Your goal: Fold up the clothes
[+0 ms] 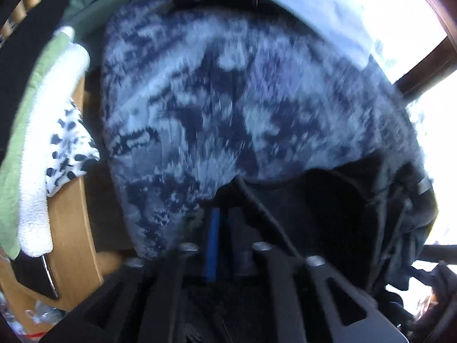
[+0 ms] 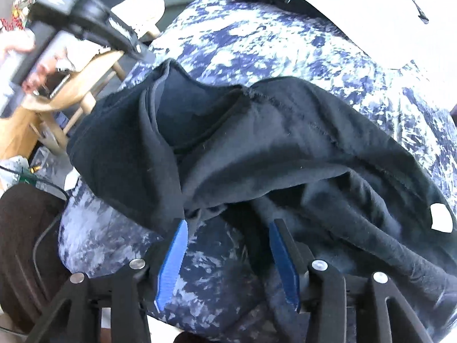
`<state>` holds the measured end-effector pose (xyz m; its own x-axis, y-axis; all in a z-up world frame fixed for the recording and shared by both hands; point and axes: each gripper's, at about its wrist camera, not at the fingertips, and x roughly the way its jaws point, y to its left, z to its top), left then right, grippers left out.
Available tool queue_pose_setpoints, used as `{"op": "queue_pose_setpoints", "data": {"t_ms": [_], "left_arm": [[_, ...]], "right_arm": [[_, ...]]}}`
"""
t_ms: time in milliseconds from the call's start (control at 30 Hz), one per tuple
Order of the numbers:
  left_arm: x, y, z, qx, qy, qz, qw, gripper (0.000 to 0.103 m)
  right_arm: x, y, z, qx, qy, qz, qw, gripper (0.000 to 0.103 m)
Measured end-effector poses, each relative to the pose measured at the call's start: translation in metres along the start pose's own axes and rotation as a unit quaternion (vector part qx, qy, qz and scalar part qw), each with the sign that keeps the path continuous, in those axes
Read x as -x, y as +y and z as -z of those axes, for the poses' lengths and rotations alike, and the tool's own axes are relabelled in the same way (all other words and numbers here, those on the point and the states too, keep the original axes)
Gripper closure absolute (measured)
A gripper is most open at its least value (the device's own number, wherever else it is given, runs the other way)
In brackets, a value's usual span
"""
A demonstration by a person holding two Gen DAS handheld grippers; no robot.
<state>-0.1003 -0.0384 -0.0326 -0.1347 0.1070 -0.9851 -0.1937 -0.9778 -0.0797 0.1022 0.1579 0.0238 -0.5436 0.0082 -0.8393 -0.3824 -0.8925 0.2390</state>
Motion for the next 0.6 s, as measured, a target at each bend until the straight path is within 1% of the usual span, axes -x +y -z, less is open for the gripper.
{"op": "queue_pose_setpoints", "data": {"t_ms": [33,67,133,167,200,233,300,367,433,533,600], "left_arm": [[-0.006,-0.003,-0.001,-0.002,0.003,-0.004,1.0,0.059],[-0.01,-0.006,-0.002,-0.007,0.003,-0.013,0.9999,0.058],[-0.014,-0.011,-0.003,-0.011,-0.008,-0.03,0.9995,0.058],[-0.013,-0.011,-0.003,-0.004,-0.016,-0.028,0.9995,0.061],[-0.011,-0.01,-0.003,0.005,-0.019,-0.016,0.9997,0.085],[-0.008,-0.008,-0.002,0.014,-0.02,0.001,0.9997,0.103],[0.003,-0.006,-0.002,0.023,-0.035,0.012,0.999,0.102],[0.023,-0.004,-0.001,0.024,-0.065,0.007,0.9976,0.102],[0.052,0.001,0.0,0.027,-0.099,0.013,0.9946,0.102],[0.1,0.005,0.004,0.024,-0.149,0.019,0.9884,0.103],[0.116,-0.002,0.004,0.016,-0.162,0.012,0.9866,0.103]], "right_arm": [[0.001,0.002,0.0,0.002,-0.003,0.002,1.0,0.053],[0.002,0.003,0.0,0.005,-0.006,0.005,1.0,0.052],[0.005,0.003,0.002,0.006,-0.009,0.011,1.0,0.052],[0.006,0.002,0.004,0.004,-0.01,0.012,1.0,0.052],[0.007,0.0,0.005,0.001,-0.01,0.015,1.0,0.052],[0.009,-0.001,0.007,-0.002,-0.01,0.02,1.0,0.051],[0.013,-0.008,0.014,-0.01,-0.009,0.036,0.999,0.051],[0.019,-0.019,0.023,-0.025,-0.009,0.06,0.998,0.05],[0.027,-0.035,0.033,-0.05,-0.008,0.087,0.995,0.047],[0.044,-0.07,0.054,-0.102,-0.009,0.131,0.986,0.047],[0.06,-0.097,0.068,-0.143,-0.017,0.155,0.977,0.045]]}}
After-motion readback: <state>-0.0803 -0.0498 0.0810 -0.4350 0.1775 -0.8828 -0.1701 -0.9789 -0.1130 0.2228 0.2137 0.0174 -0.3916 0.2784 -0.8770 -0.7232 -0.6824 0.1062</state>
